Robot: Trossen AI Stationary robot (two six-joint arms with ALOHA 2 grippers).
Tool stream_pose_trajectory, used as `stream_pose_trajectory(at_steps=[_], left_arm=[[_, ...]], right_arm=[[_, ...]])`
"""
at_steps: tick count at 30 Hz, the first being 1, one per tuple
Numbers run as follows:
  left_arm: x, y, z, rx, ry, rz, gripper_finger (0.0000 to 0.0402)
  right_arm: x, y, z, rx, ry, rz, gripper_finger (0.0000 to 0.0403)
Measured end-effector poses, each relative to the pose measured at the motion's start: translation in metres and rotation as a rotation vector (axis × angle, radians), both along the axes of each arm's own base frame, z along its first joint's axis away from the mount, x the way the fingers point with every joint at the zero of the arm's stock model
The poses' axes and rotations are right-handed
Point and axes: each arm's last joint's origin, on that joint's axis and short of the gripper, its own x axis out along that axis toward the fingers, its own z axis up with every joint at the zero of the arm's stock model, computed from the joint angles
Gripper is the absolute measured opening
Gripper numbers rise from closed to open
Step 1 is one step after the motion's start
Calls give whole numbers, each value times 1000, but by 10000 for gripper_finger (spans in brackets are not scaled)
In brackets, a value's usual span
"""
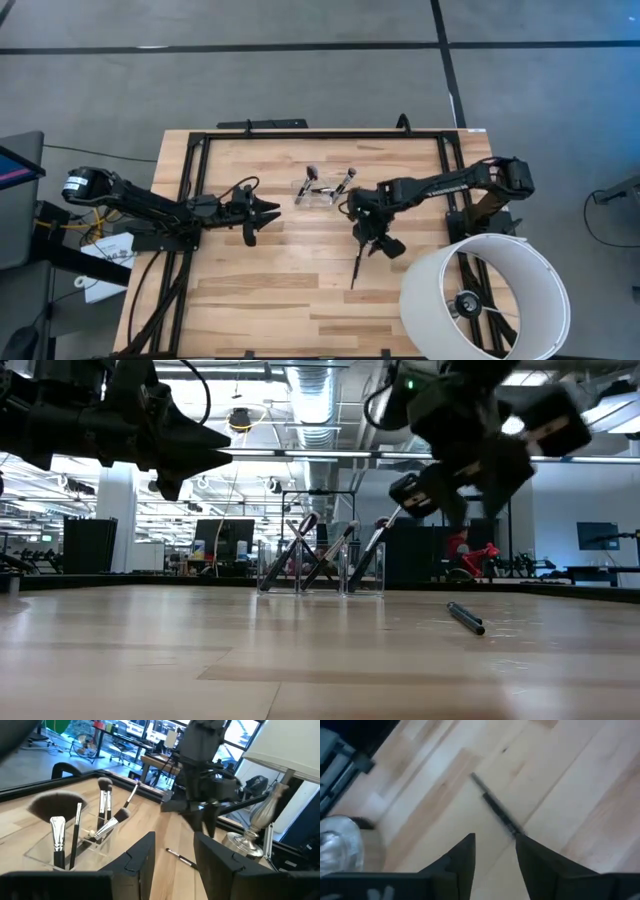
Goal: Put items in baskets/containers
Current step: Put the eyeshadow brush into the transparent organizer
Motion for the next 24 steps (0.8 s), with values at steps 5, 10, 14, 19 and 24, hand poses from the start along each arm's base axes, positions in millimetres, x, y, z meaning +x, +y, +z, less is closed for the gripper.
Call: stream_pose_trajectory(at_steps=[5, 10, 14, 19, 24], left_arm=[[0, 0, 0, 0, -1, 0, 131], [0, 0, 0, 0, -2, 1, 131], [0, 0, 0, 0, -4, 2, 131], [0, 0, 1, 0, -6, 3, 131], [0, 0, 1, 0, -6, 3, 131]], right_arm=[[-4, -11, -21, -2, -95, -30, 119], [-12, -13, -36, -19, -158, 20, 123], [-17, -12, -44, -49, -205, 76, 122], [-16, -7, -44, -69, -244, 124, 122], [-12, 0, -52, -107, -247, 153, 122]])
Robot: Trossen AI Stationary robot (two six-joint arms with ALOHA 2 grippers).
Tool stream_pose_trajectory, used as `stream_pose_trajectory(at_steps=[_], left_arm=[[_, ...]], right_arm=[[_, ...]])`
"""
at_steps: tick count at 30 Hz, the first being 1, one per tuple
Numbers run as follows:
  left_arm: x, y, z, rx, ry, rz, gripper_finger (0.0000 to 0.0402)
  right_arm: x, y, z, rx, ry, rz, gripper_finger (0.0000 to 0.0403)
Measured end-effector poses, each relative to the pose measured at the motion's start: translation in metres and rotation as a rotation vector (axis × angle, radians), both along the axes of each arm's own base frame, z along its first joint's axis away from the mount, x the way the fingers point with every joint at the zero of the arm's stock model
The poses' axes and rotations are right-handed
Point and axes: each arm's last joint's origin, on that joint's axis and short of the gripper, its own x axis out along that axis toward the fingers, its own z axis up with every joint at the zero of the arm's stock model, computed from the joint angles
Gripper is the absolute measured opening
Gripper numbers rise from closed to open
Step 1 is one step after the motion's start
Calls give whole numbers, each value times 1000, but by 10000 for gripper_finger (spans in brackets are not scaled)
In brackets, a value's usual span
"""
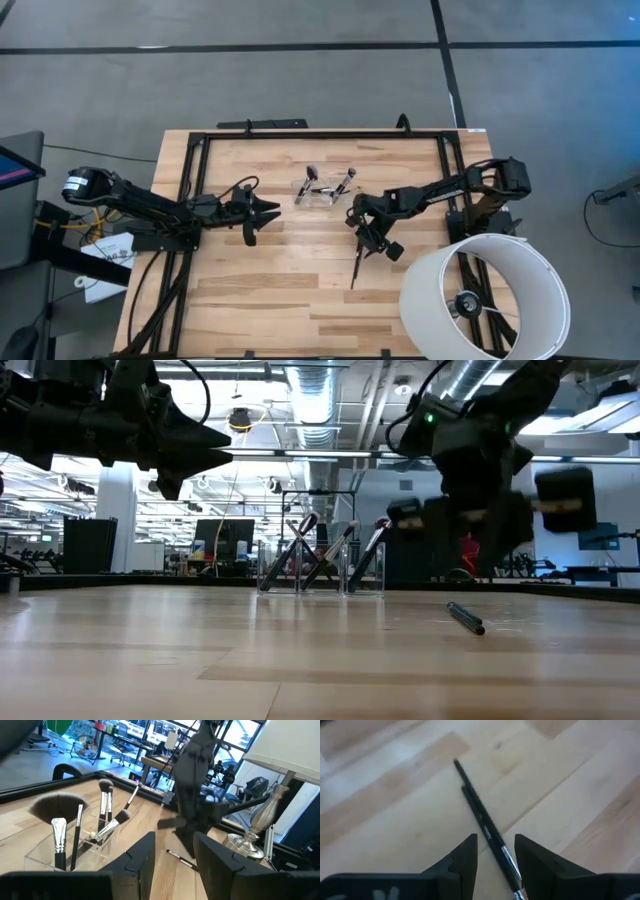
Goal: Put items in baskets/containers
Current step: Put the eyeshadow brush into the transparent organizer
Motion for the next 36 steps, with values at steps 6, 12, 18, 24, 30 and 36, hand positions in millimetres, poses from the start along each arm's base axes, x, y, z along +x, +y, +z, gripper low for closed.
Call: stream_pose_trajectory(at_steps=[6, 12, 18, 24, 30, 36], left_arm=[[0, 0, 0, 0, 0, -10, 131], [0, 0, 0, 0, -1, -11, 131], [0, 0, 0, 45, 5, -11, 131], [0, 0, 0, 52, 6, -11, 131], [0, 0, 0, 52, 6, -11, 131], [0, 0, 0, 52, 6, -12, 131]], right_arm=[[3, 2, -25, -39, 52, 43, 122], [9, -8, -28, -16, -7, 18, 122], [12, -15, -34, 6, -17, 4, 122], [21, -6, -54, 42, -46, 53, 122], [27, -3, -54, 11, -126, 62, 101], [28, -2, -55, 3, -145, 58, 16]])
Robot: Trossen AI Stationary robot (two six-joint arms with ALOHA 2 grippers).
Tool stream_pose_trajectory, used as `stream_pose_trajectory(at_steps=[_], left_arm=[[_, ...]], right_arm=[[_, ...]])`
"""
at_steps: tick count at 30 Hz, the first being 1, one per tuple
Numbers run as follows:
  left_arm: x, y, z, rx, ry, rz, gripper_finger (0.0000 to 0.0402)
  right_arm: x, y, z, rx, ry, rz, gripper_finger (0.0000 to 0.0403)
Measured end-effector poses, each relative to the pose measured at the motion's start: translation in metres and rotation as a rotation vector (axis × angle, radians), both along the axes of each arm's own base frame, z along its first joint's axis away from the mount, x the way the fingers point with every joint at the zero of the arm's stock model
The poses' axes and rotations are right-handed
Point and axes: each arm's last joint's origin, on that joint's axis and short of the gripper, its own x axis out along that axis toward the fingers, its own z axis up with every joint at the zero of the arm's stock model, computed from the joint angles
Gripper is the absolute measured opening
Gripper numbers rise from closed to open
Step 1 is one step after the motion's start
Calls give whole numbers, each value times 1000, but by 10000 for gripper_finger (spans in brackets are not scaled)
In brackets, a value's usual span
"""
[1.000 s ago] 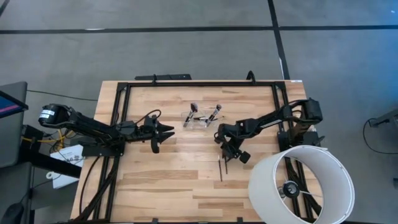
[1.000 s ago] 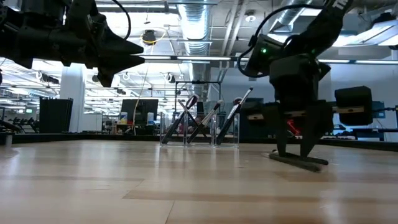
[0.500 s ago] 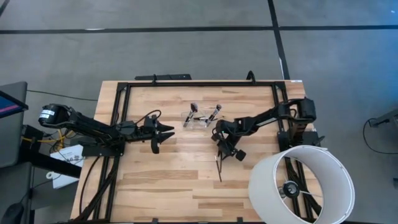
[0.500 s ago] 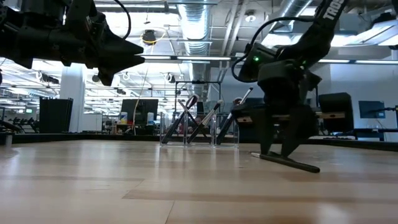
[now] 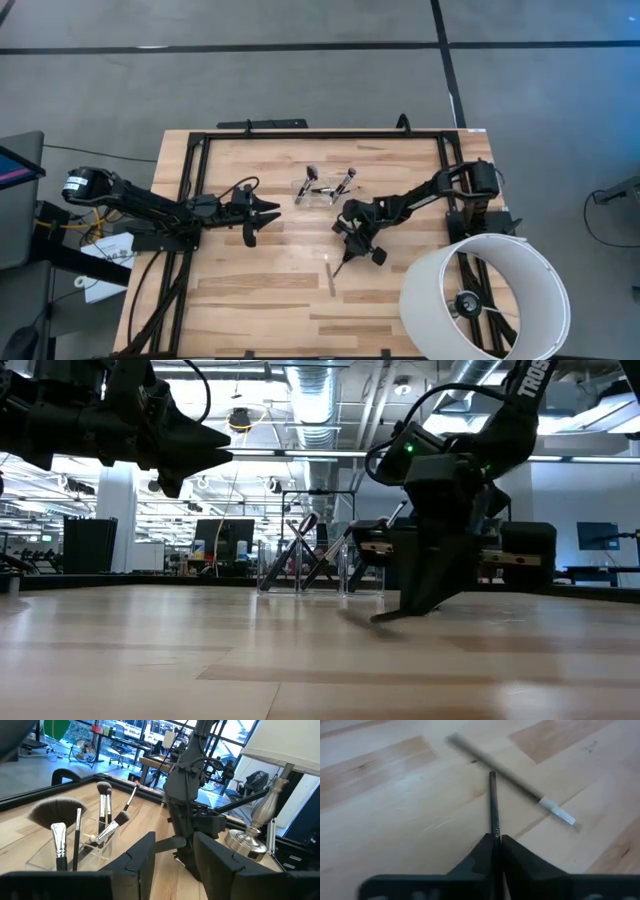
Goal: Put items in baskets/containers
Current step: Put the eyeshadow brush into the transparent organizer
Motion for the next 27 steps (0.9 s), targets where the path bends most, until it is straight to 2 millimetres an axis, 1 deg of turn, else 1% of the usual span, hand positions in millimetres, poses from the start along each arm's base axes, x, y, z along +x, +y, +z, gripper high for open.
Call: stream_pose_trajectory(at_steps=[1, 5, 8, 10, 12, 14, 16, 18, 21, 25, 27], left_arm=[[0, 0, 0, -4, -1, 0, 131], [0, 0, 0, -67, -7, 0, 131], [3, -1, -6, -138, 24, -2, 131], [11, -2, -10, -167, 59, -34, 131], [21, -5, -13, -192, 94, -82, 131], [34, -8, -16, -217, 130, -120, 131], [47, -10, -20, -240, 164, -149, 131], [59, -13, -26, -262, 204, -185, 131], [70, -15, -41, -367, 281, -213, 131], [75, -18, -67, -494, 411, -247, 131], [77, -20, -75, -531, 447, -257, 131]], right_arm=[[0, 1, 0, -3, -2, 3, 12], [1, 4, 1, -11, -19, 10, 23], [8, 5, 6, 8, -76, -44, 15], [16, 6, 10, 20, -120, -100, 7], [24, 8, 16, 13, -157, -167, 9], [35, 10, 25, -1, -195, -256, 12], [41, 12, 29, -10, -190, -324, 10], [45, 15, 32, -5, -169, -336, 5], [48, 15, 35, 0, -174, -346, 5], [52, 15, 39, -14, -186, -374, 5], [52, 15, 39, -40, -189, -354, 4]])
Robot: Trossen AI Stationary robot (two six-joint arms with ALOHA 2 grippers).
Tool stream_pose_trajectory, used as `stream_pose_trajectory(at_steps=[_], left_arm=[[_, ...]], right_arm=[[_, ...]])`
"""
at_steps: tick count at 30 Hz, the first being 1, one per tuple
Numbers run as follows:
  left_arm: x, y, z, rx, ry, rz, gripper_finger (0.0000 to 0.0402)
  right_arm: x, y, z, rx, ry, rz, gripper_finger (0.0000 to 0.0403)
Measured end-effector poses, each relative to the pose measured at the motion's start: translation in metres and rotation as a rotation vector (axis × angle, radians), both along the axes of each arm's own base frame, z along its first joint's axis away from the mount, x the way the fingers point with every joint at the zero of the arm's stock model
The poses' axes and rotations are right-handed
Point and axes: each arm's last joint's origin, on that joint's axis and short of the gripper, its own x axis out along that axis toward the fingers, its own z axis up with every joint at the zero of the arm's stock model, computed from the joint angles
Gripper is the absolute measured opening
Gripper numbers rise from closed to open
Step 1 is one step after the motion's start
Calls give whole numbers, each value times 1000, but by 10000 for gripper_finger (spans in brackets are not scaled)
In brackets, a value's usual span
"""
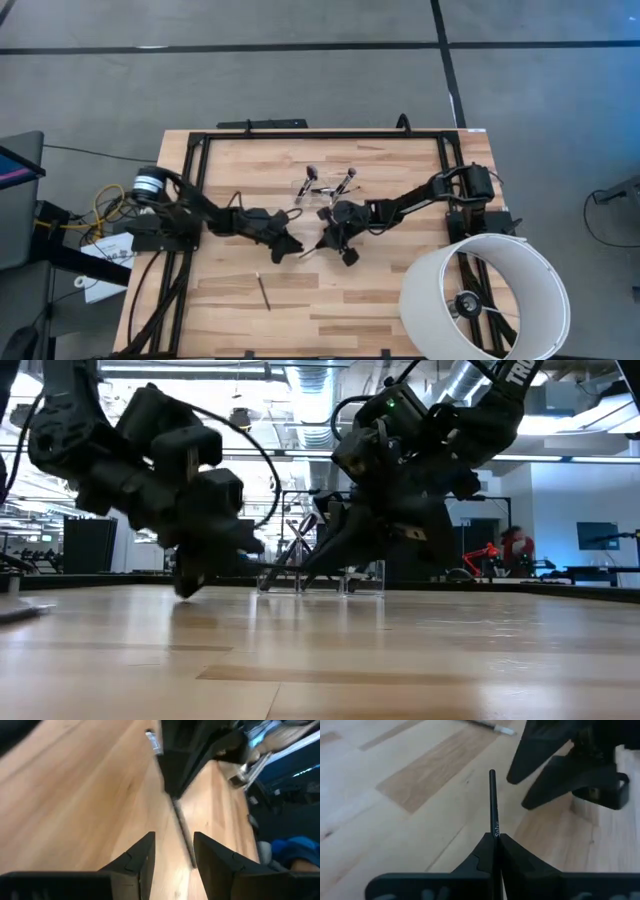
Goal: Put items in baskets/containers
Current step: Put the eyeshadow brush into the transparent organizer
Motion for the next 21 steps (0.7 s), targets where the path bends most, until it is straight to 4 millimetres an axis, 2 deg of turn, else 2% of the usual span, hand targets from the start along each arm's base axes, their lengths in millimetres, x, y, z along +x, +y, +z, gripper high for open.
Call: stream_pose_trajectory(at_steps=[6, 21], left_arm=[[12, -3, 1, -45, -6, -35, 131], [13, -1, 2, -75, 6, -28, 129]], right_arm=[[2, -1, 2, -53, -21, -45, 4], [4, -2, 4, -113, -58, -48, 5]])
